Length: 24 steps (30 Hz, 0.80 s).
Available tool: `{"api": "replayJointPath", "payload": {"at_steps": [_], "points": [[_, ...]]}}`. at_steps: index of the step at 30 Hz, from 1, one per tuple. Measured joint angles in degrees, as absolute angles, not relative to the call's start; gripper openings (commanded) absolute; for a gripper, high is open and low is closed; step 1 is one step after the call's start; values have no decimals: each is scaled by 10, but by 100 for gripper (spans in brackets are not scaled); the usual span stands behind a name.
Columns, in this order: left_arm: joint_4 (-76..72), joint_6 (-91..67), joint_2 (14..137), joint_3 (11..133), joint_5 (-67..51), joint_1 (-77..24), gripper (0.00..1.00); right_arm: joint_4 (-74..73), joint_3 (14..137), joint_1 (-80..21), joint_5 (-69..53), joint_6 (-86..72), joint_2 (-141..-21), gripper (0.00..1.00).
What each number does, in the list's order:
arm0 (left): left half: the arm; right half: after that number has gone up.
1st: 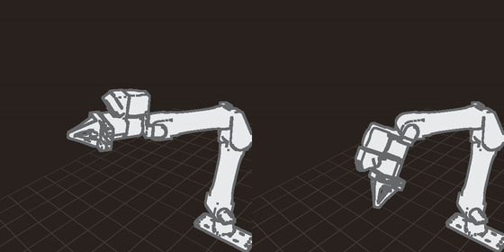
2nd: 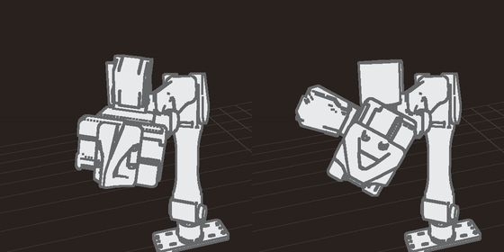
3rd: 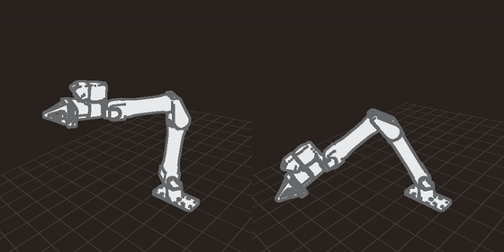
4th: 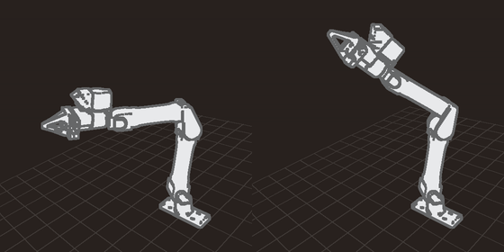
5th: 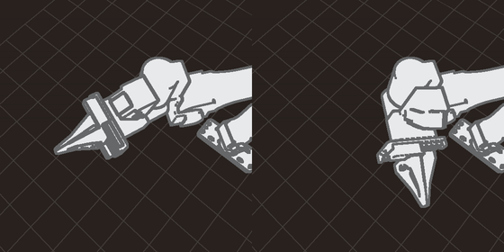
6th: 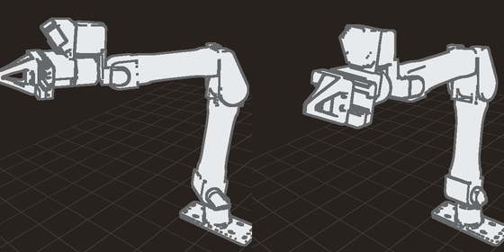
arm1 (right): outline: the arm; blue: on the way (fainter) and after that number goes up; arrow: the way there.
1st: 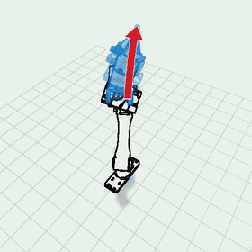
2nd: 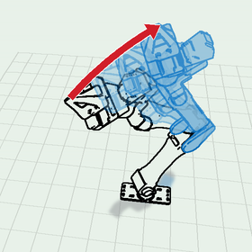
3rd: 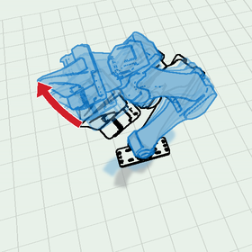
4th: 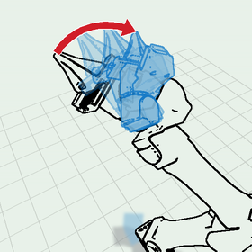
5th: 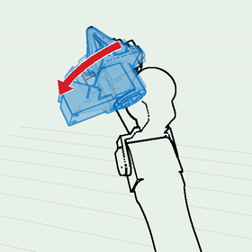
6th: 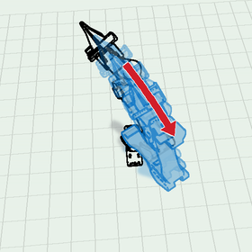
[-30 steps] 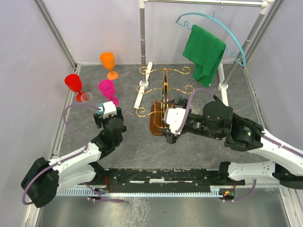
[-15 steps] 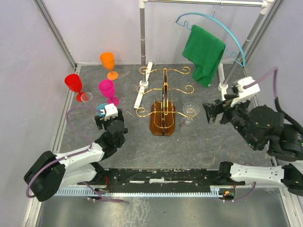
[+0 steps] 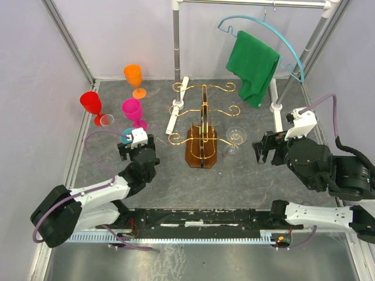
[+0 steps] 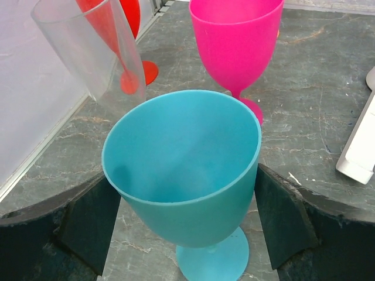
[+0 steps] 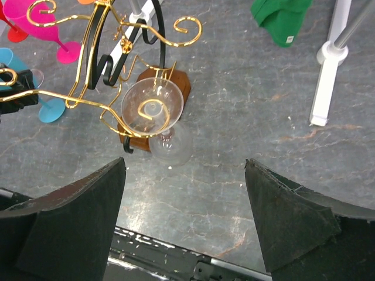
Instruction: Take the wine glass off the wine glass rack
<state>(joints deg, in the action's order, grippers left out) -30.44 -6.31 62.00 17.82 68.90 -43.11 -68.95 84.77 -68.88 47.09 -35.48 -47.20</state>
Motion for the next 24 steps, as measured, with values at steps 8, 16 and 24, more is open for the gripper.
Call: {"api": "replayJointPath", "payload": {"at_steps": [8,16,24], "points": [[-270,-68,606,180,684,-433,96,-690,821,-685,443,-388,-464,89],[-248,-71,604,180,676,-433,100,-651,806,-609,369,-367,-485,88],[-220,-83,605,182,674,-438,99,-618,805,-472,264,-316,-511,89]]}}
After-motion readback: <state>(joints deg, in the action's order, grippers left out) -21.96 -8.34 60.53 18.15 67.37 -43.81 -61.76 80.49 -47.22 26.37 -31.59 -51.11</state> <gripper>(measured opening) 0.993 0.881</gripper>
